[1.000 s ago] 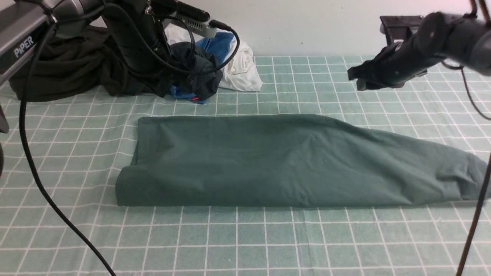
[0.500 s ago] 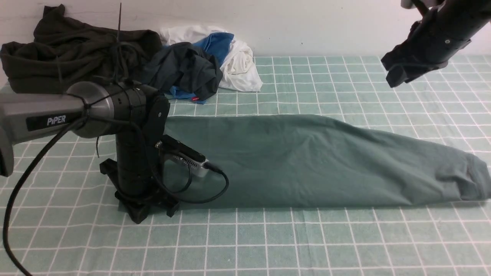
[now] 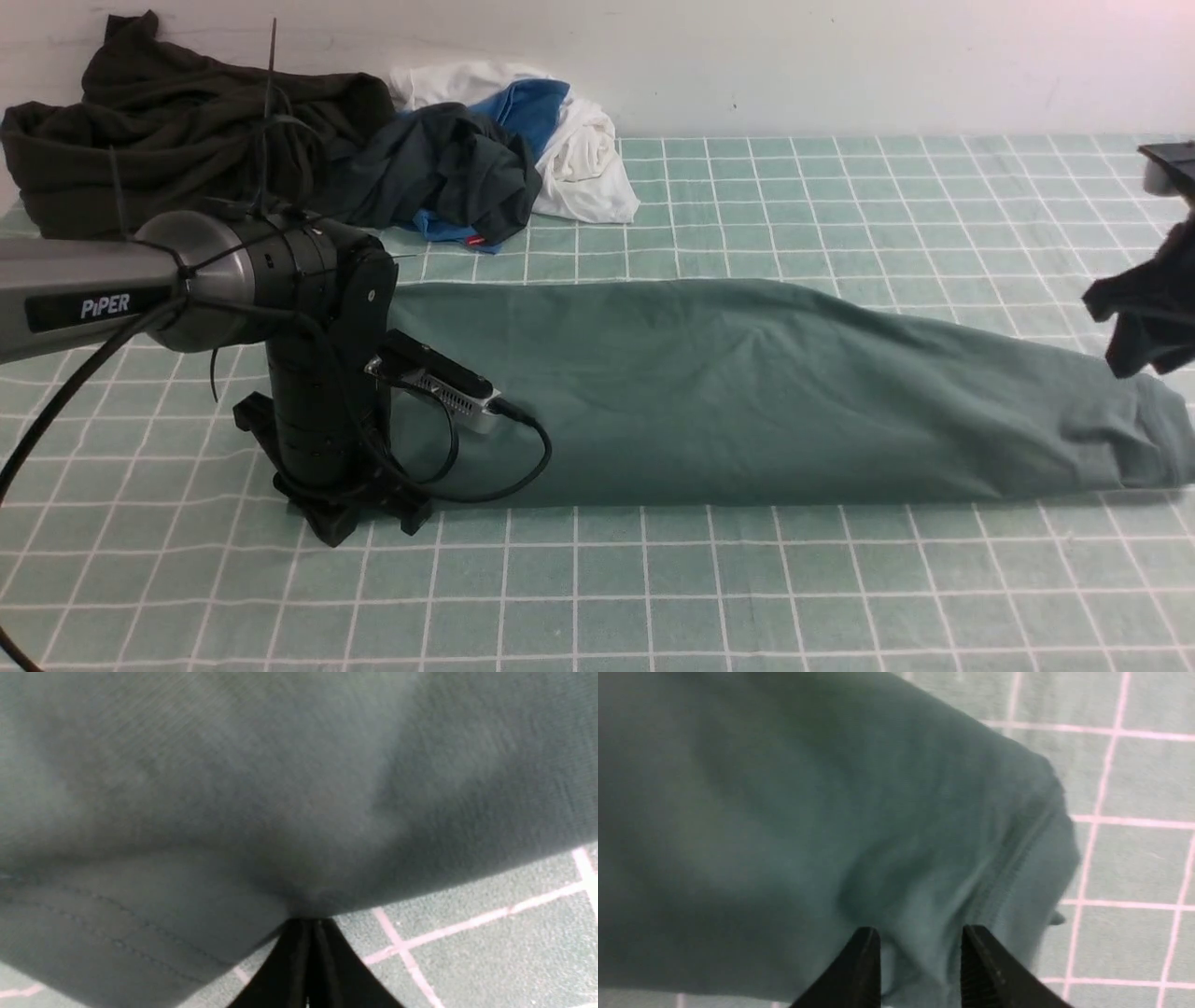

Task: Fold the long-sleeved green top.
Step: Use the right arm to clamp the right edge of the fabric, then use the right arm to drag the right edge of the fabric to the left and folds it over the left edge

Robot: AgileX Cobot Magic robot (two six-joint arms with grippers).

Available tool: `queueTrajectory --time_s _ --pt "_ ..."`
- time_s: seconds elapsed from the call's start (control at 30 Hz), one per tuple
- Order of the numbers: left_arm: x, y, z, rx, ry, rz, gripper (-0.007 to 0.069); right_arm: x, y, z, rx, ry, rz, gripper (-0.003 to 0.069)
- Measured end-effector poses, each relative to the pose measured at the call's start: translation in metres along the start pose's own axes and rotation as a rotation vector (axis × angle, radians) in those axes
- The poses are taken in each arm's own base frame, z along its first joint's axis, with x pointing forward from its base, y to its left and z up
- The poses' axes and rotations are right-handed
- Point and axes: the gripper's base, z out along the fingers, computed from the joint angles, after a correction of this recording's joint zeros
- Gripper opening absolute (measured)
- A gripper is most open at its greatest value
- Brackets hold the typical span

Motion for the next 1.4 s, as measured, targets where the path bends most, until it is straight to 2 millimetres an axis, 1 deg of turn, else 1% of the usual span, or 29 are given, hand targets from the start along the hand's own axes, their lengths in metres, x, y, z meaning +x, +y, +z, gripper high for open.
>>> queueTrajectory --time_s 0.07,0.13,0.2,0.33,0.4,0.47,0.53,0.7,0.8,0.83,0.9,0.97,1.03,1.07,1.1,1.17,1.23,1.27,1.3,1.33,1.37,1.4 --pt "0.002 0.001 -0.002 0.003 -0.01 -0.005 -0.0004 0.004 -0.015 0.004 0.014 -0.015 0.043 0.0246" --pt "0.003 0.0 -0.004 0.003 -0.027 -0.006 -0.0004 0.005 -0.025 0.009 0.019 -0.013 0.07 0.0267" --pt "0.003 0.001 -0.008 0.0 -0.045 -0.007 -0.0004 0.007 -0.032 0.018 0.019 0.003 0.09 0.0312" --pt "0.006 0.002 -0.022 -0.008 -0.086 -0.013 -0.0004 0.01 -0.037 0.045 0.008 0.064 0.121 0.0421" --pt "0.007 0.003 -0.027 -0.011 -0.101 -0.014 -0.0004 0.011 -0.038 0.061 -0.001 0.099 0.138 0.0475" --pt "0.008 0.003 -0.031 -0.013 -0.112 -0.016 -0.0004 0.013 -0.038 0.072 -0.004 0.125 0.153 0.0519" --pt "0.009 0.003 -0.033 -0.015 -0.118 -0.016 -0.0004 0.014 -0.039 0.079 -0.005 0.143 0.169 0.0538" --pt "0.009 0.003 -0.035 -0.016 -0.123 -0.017 -0.0004 0.014 -0.039 0.079 -0.004 0.141 0.179 0.0542" --pt "0.009 0.003 -0.036 -0.016 -0.125 -0.017 -0.0004 0.014 -0.039 0.079 -0.008 0.139 0.183 0.0489" --pt "0.009 0.003 -0.036 -0.016 -0.125 -0.017 -0.0004 0.013 -0.038 0.079 -0.013 0.14 0.184 0.0455" --pt "0.009 0.003 -0.036 -0.016 -0.126 -0.017 -0.0004 0.012 -0.034 0.08 -0.022 0.139 0.173 0.0362" --pt "0.01 0.003 -0.037 -0.017 -0.128 -0.017 -0.0004 0.011 -0.029 0.08 -0.029 0.137 0.151 0.0241" --pt "0.011 0.004 -0.042 -0.027 -0.145 -0.014 -0.0004 0.009 -0.026 0.077 -0.026 0.127 0.128 0.0123" --pt "0.011 0.004 -0.043 -0.028 -0.149 -0.014 -0.0004 0.009 -0.026 0.076 -0.025 0.125 0.125 0.0111" --pt "0.013 0.005 -0.051 -0.041 -0.174 -0.012 -0.0004 0.008 -0.025 0.071 -0.015 0.11 0.112 0.0057" --pt "0.017 0.007 -0.066 -0.061 -0.22 -0.011 -0.0004 0.006 -0.025 0.057 0.011 0.077 0.093 0.0043" --pt "0.028 0.009 -0.091 -0.088 -0.287 -0.014 -0.0004 0.004 -0.027 0.031 0.064 0.02 0.071 0.0043" --pt "0.029 0.009 -0.094 -0.091 -0.293 -0.014 -0.0004 0.004 -0.027 0.028 0.066 0.013 0.071 0.0043" --pt "0.04 0.009 -0.112 -0.105 -0.33 -0.02 -0.0004 0.004 -0.029 0.003 0.108 -0.039 0.063 0.0043" --pt "0.042 0.009 -0.114 -0.106 -0.334 -0.021 -0.0004 0.004 -0.029 0.0 0.112 -0.046 0.063 0.0043" --pt "0.053 0.009 -0.13 -0.115 -0.364 -0.029 -0.0004 0.005 -0.028 -0.021 0.128 -0.098 0.062 0.0043" --pt "0.06 0.009 -0.139 -0.119 -0.379 -0.034 -0.0004 0.005 -0.025 -0.037 0.128 -0.133 0.063 0.0043"
